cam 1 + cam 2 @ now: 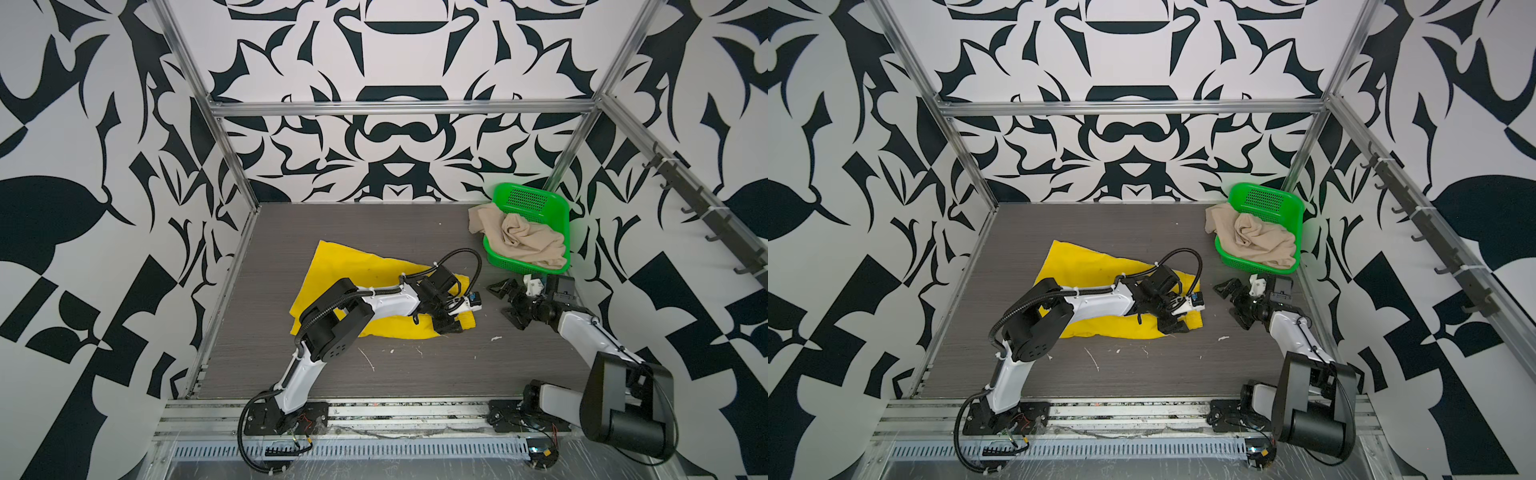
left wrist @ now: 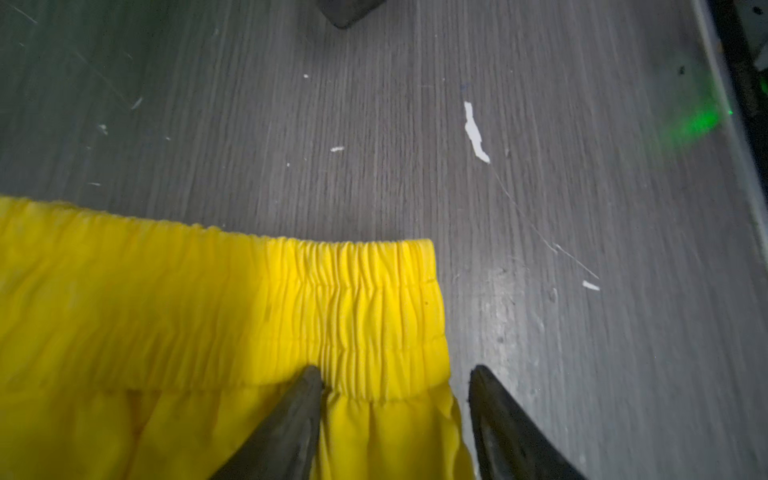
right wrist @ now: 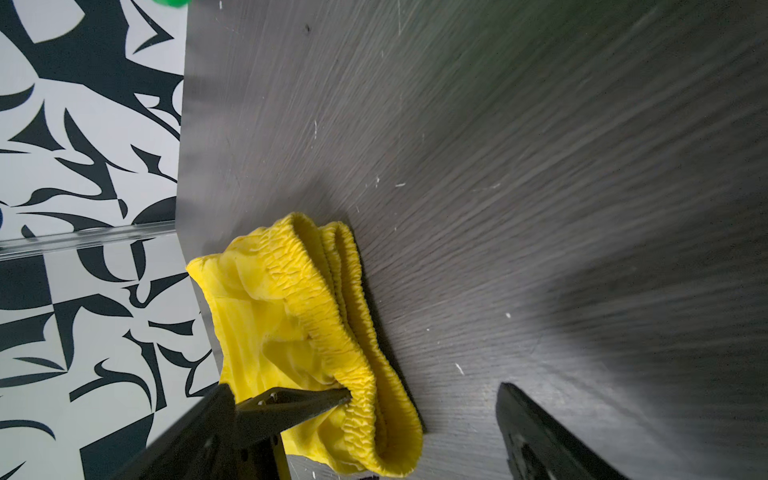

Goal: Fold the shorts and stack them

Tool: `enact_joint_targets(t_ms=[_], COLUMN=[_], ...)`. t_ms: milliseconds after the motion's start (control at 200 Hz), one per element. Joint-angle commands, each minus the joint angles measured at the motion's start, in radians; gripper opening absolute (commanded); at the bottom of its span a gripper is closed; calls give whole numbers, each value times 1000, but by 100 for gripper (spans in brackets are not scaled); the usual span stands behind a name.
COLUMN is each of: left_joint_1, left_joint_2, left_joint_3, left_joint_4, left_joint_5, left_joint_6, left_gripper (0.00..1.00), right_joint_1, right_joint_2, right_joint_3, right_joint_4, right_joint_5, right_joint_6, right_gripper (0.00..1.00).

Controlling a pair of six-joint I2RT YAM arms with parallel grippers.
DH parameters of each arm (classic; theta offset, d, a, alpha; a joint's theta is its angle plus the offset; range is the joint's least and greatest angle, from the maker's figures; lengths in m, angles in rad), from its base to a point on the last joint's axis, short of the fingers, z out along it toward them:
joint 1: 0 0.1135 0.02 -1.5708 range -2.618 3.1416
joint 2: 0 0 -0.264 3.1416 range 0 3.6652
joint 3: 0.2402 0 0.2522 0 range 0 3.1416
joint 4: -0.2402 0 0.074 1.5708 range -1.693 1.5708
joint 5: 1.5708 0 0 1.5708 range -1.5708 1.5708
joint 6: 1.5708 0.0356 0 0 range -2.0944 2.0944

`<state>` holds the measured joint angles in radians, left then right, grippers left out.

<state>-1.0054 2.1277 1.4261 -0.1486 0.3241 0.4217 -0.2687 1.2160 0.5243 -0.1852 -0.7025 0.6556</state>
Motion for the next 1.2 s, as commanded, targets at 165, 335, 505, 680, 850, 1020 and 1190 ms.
enact_joint_targets(t_ms=[165, 335, 505, 680, 850, 1020, 1190], left_joint_1=[-7, 9, 40, 63, 65, 65, 65], left_joint_2=[-7, -84, -120, -146, -160, -167, -177], left_joint_3=[-152, -270, -370, -421, -440, -442, -448], left_joint_4=[166, 371, 600, 719, 763, 796, 781], left_joint_5=[-93, 12, 64, 82, 94, 134, 195], left_joint_6=[-80, -177, -292, -361, -375, -399, -380], left_gripper=[27, 13, 13, 12, 13, 13, 13], right_joint_1=[-2, 4, 16, 93, 188, 249, 255], right_joint_2=[4, 65, 136, 185, 210, 278, 366], right_joint_3=[6, 18, -6, -41, -38, -28, 28], right_joint_4=[-41, -88, -70, 54, 171, 311, 343], right_joint_5=[-88, -180, -264, -323, -307, -306, -308], right_joint_6=[30, 54, 113, 234, 335, 427, 411], right_gripper=[100, 100, 100, 100, 100, 100, 92])
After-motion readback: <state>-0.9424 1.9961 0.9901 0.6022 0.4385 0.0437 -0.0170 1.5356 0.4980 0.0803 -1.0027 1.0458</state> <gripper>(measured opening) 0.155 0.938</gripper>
